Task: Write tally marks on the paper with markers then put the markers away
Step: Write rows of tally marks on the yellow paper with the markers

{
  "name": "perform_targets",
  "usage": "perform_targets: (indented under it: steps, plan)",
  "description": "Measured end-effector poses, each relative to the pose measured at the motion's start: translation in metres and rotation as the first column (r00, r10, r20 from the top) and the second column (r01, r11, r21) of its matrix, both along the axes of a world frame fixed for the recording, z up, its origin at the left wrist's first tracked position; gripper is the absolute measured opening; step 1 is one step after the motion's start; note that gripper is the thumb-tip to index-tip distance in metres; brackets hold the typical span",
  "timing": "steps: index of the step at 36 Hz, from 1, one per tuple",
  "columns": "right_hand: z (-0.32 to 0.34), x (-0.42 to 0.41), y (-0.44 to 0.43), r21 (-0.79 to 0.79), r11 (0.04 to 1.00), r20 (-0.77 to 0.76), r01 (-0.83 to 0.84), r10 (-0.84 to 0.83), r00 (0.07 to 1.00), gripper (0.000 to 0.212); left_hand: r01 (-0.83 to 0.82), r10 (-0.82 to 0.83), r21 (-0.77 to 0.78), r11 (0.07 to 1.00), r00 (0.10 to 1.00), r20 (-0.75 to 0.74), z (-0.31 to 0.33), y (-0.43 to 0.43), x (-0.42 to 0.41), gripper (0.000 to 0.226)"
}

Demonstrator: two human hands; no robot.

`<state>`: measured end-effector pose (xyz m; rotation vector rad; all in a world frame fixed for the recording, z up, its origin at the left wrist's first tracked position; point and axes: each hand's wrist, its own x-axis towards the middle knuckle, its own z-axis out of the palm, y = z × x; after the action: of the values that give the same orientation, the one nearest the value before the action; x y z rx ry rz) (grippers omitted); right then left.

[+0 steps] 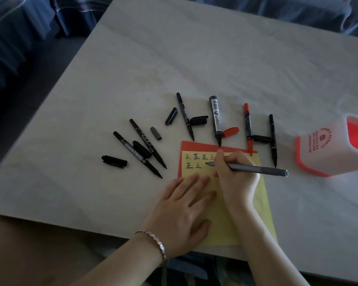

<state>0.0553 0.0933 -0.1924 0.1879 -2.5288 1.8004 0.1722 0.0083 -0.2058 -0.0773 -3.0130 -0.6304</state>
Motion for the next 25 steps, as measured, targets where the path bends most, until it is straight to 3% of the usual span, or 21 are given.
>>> perform_targets:
  steps: [25]
  plan:
    - [-0.0014,0.0004,-0.0002,0.085,0.996,-0.009,0.029,-0.028,1.0,0.032,-0.005,0.005,0.012,1.0,1.0,0.014,0.0007,0.0008,0.0,0.05]
